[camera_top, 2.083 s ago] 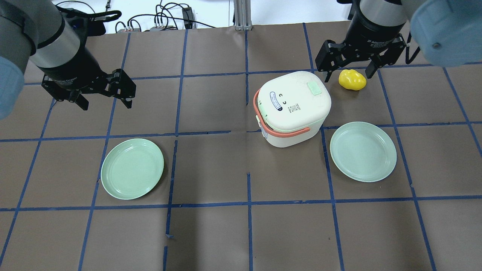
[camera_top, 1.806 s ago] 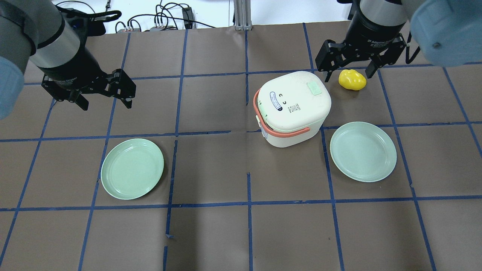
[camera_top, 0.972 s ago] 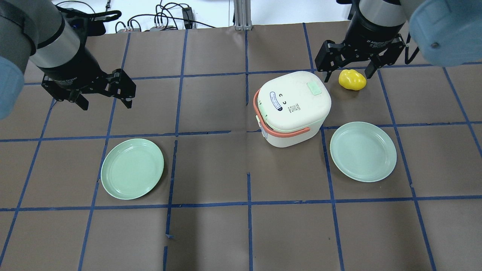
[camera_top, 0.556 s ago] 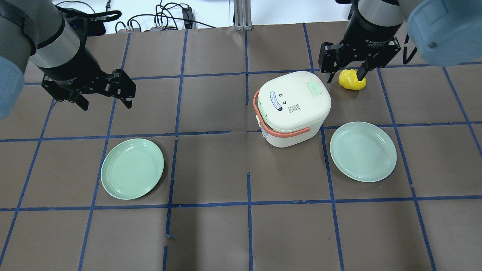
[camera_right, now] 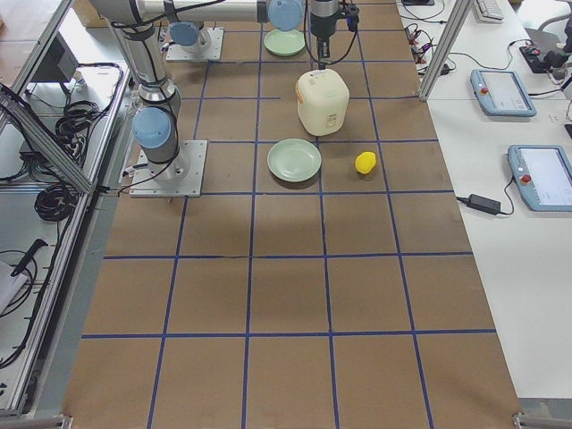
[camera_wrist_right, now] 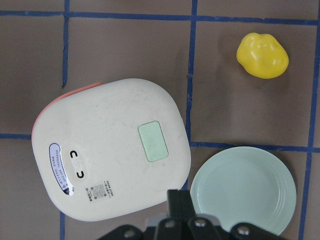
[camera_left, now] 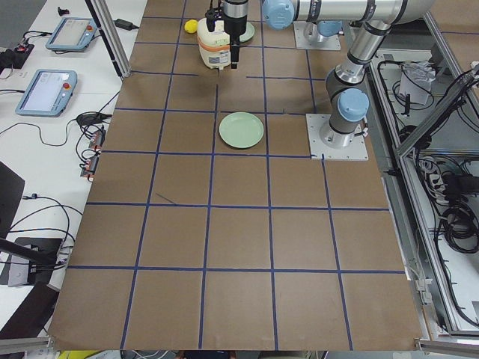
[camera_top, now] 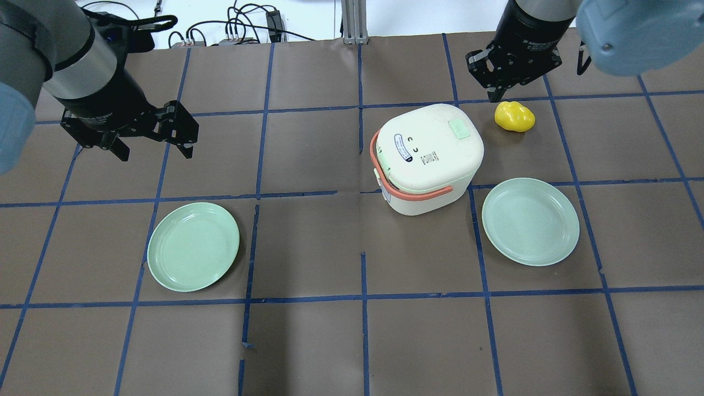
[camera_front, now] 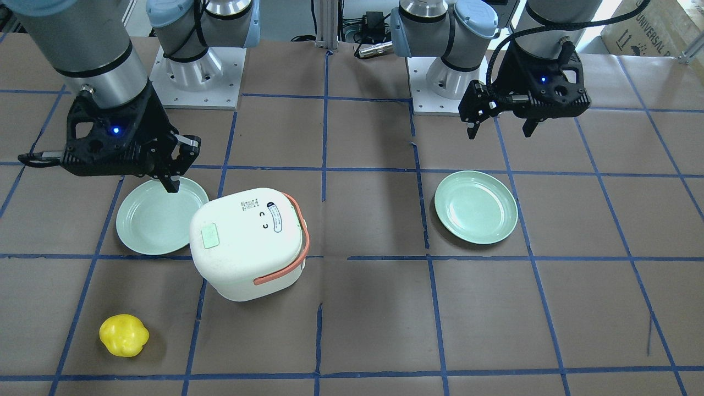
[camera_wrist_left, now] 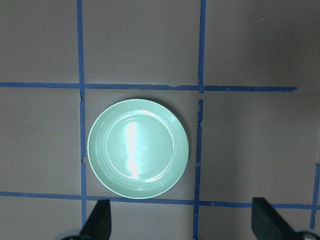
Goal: Press rice cooker button
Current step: 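Move the right gripper over the rice cooker lid toward its green button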
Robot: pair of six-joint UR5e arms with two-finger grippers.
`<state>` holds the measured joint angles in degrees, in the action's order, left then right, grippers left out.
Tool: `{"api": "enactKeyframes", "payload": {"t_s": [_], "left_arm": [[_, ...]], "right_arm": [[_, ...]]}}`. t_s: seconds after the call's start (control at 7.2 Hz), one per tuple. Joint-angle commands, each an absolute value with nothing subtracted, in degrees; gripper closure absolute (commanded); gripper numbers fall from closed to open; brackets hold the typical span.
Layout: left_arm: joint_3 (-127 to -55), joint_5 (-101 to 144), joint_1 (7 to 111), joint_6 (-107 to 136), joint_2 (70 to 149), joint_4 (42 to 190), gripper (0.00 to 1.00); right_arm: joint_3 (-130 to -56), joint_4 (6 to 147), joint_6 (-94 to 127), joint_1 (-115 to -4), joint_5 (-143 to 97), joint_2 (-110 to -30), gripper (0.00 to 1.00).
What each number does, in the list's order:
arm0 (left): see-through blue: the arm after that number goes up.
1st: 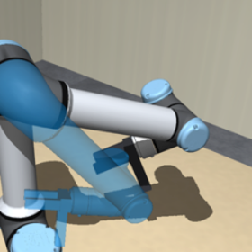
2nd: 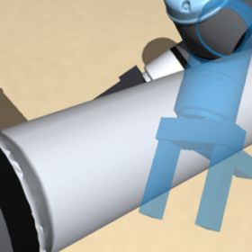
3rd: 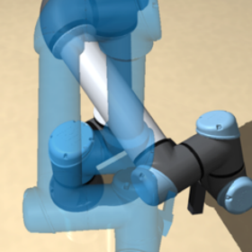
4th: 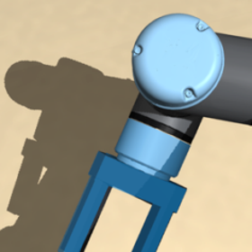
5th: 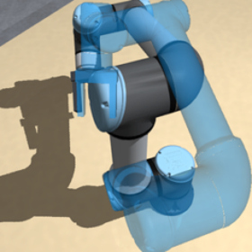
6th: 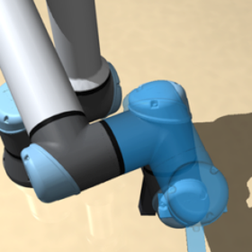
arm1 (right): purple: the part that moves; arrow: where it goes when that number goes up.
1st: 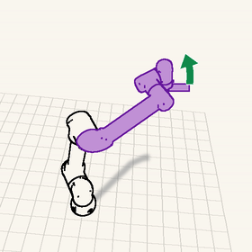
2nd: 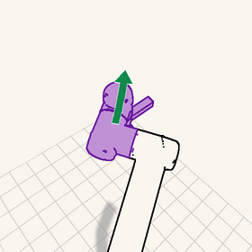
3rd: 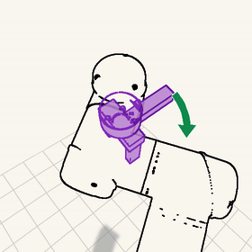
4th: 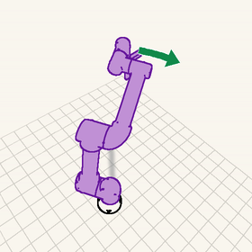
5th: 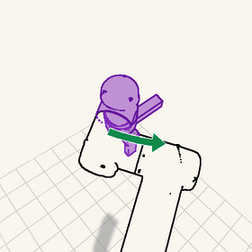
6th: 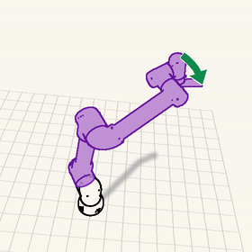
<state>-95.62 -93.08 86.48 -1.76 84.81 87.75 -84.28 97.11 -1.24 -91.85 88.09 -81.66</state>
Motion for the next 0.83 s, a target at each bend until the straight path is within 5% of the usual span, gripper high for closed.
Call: {"api": "enactKeyframes", "payload": {"t_s": [0.0,0.69], "left_arm": [[-95.6,-93.1,86.5,-1.8,84.8,87.7,0.00],[-95.6,-93.1,86.5,-1.8,84.8,87.8,0.00]], "right_arm": [[-84.2,100.3,-0.7,-92.5,84.2,-77.4,0.93],[-84.5,102.4,-1.4,-93.1,83.8,-73.7,0.93]]}}
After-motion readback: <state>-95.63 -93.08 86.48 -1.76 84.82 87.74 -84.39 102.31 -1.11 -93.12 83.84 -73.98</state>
